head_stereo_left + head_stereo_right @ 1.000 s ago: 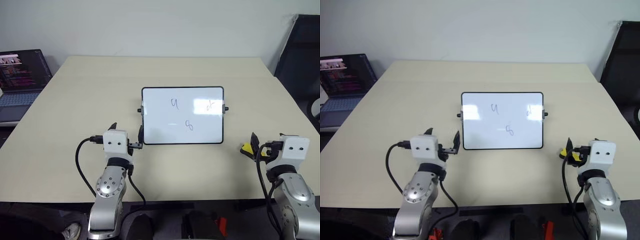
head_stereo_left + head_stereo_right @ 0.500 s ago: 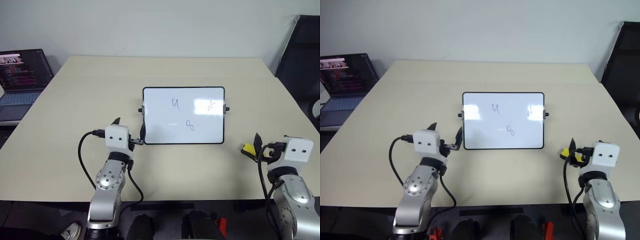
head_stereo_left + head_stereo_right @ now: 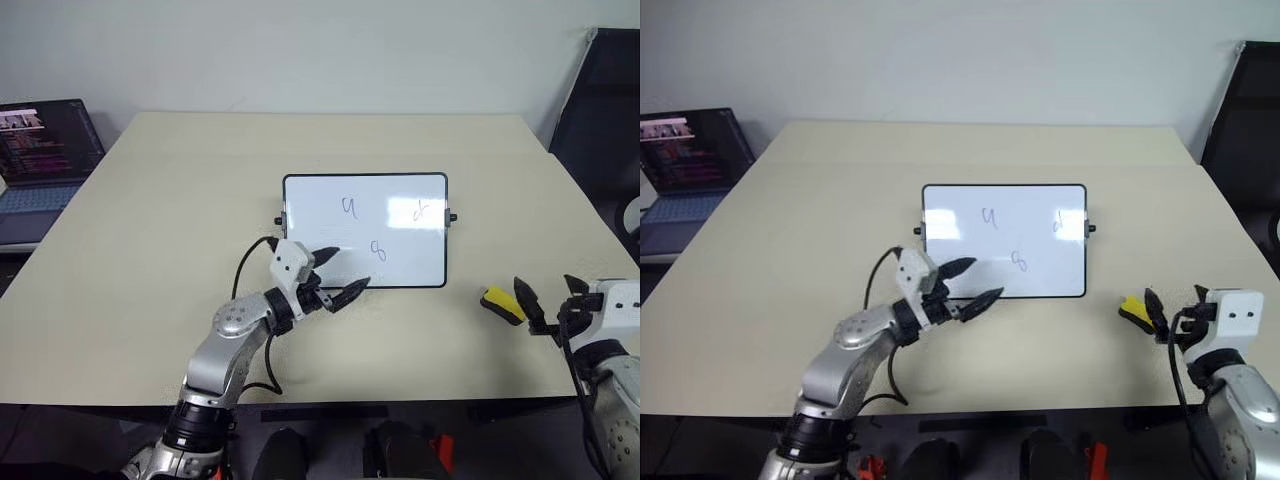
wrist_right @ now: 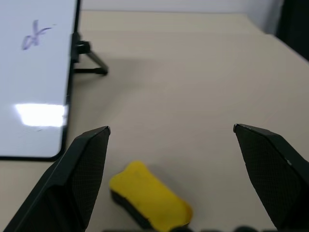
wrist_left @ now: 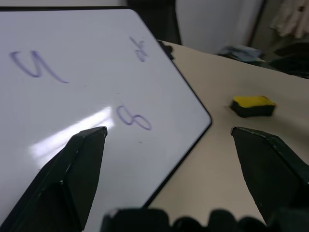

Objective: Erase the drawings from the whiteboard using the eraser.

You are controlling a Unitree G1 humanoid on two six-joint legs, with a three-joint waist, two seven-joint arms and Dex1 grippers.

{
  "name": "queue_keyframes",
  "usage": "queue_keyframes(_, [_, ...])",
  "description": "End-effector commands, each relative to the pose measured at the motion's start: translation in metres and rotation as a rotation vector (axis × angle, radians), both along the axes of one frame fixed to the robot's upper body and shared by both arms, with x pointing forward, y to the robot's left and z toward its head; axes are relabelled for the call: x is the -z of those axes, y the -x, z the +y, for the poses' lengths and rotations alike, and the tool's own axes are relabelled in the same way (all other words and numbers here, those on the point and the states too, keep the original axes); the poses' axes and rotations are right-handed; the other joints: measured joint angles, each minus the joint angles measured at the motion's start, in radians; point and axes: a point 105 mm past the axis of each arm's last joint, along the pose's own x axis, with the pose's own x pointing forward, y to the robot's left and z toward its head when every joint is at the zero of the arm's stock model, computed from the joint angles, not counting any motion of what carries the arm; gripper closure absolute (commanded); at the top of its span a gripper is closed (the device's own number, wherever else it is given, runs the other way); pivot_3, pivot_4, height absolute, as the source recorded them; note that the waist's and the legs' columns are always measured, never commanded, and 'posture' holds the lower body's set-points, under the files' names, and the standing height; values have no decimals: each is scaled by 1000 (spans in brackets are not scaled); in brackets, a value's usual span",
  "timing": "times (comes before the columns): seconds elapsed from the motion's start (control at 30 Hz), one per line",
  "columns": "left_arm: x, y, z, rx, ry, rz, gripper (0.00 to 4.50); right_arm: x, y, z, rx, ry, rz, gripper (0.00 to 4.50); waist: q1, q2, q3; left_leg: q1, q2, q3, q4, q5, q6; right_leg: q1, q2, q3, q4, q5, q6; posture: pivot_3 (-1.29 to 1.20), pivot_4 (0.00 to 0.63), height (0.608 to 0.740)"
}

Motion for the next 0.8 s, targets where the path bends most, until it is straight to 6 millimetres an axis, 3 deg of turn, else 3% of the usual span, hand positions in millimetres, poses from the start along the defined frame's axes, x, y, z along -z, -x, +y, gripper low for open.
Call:
queue_keyframes(0.03, [0, 15, -13, 164, -59, -40, 0, -6, -1, -1, -62, 5, -14, 20, 0, 0, 0, 0, 0, 1, 0, 0, 0, 0, 0, 0, 0, 0, 0, 0, 150, 740])
queue_keyframes(0.27, [4, 22, -17, 258, -95, -65, 0, 14, -11, -8, -105, -18, 35, 20, 1, 0, 0, 0, 0, 0, 0, 0, 0, 0, 0, 0, 0, 0, 0, 0, 150, 740])
queue_keyframes(0.7, [3, 23, -16, 259, -88, -85, 0, 21, -25, -15, -206, -1, 56, 20, 1, 1, 1, 0, 0, 1, 0, 0, 0, 0, 0, 0, 0, 0, 0, 0, 150, 740])
queue_keyframes(0.8, [3, 22, -14, 251, -90, -89, 0, 22, -25, -9, -243, -16, 65, 20, 1, 1, 1, 0, 0, 0, 0, 0, 0, 0, 0, 1, 0, 0, 0, 0, 150, 740])
